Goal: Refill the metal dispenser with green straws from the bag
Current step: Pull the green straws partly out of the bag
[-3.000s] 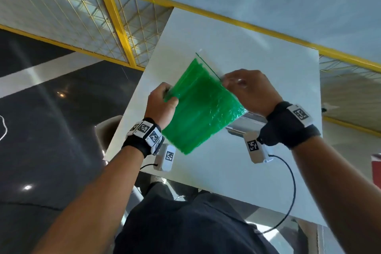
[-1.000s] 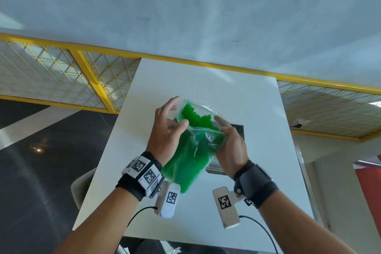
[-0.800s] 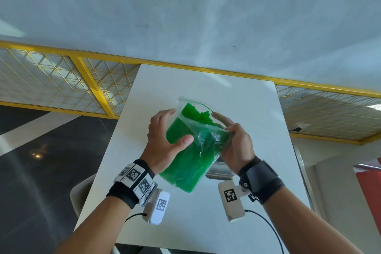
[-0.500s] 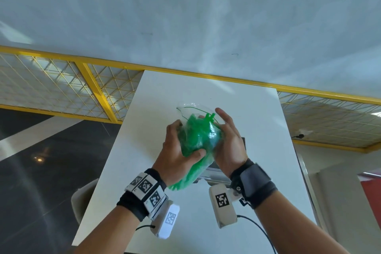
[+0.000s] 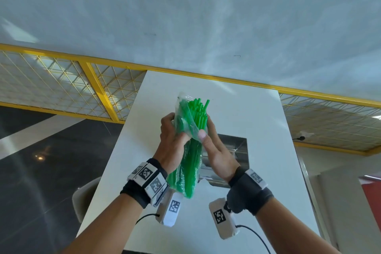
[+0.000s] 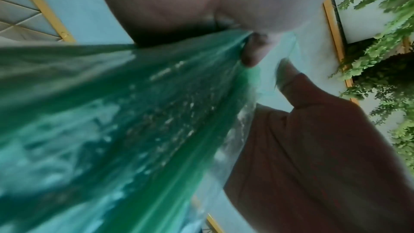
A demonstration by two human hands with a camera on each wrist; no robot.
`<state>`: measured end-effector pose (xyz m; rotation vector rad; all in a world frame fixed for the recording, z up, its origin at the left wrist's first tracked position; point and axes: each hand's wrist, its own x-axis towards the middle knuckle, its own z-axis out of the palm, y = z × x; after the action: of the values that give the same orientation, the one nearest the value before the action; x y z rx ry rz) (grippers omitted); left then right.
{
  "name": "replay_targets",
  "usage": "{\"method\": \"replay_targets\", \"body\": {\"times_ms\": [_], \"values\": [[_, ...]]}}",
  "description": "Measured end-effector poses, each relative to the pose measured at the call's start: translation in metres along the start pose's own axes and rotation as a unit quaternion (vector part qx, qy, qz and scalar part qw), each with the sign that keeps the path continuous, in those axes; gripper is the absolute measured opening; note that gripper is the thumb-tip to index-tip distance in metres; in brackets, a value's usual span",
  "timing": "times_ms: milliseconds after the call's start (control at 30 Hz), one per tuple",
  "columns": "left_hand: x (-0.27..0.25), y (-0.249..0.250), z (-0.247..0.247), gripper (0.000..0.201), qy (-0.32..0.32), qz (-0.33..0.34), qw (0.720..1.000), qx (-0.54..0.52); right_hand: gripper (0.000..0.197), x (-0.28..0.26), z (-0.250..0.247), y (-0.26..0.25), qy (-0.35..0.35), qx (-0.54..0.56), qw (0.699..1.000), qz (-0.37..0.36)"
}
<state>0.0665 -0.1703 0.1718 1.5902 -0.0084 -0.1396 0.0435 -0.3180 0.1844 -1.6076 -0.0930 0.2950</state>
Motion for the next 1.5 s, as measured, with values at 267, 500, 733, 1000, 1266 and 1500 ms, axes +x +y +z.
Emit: {"method": "replay_targets", "body": {"times_ms": [267, 500, 733, 1000, 1266, 1500], "values": [[-0.007, 0.009, 0.006, 0.033, 0.015, -0.034, 0.998, -0.048, 0.058, 0.002, -0.001, 0.0, -0.002, -0.018, 1.0, -0.024], [-0.004, 0.025, 0.005, 0.07, 0.054, -0.002, 0.995, -0.083, 0.048, 0.002, -0.003, 0.011, -0.003, 0.06, 0.998, -0.007], [-0.007, 0.024, 0.006, 0.033, 0.069, 0.017, 0.997, -0.02, 0.047, -0.004, -0.011, 0.005, -0.027, -0.042, 0.999, 0.002], [0.001, 0.026, 0.007, 0.028, 0.11, -0.029, 0.992, -0.047, 0.04, -0.006, -0.012, 0.009, -0.021, 0.022, 0.999, 0.039], [0.008, 0.009, -0.004, 0.025, 0.071, 0.111, 0.975, 0.177, 0.041, 0.0, -0.018, 0.019, 0.021, 0.093, 0.995, 0.031], [0.002, -0.006, -0.012, 0.041, -0.059, 0.138, 0.952, 0.267, 0.037, 0.001, -0.028, 0.026, 0.056, 0.188, 0.98, 0.035]]}}
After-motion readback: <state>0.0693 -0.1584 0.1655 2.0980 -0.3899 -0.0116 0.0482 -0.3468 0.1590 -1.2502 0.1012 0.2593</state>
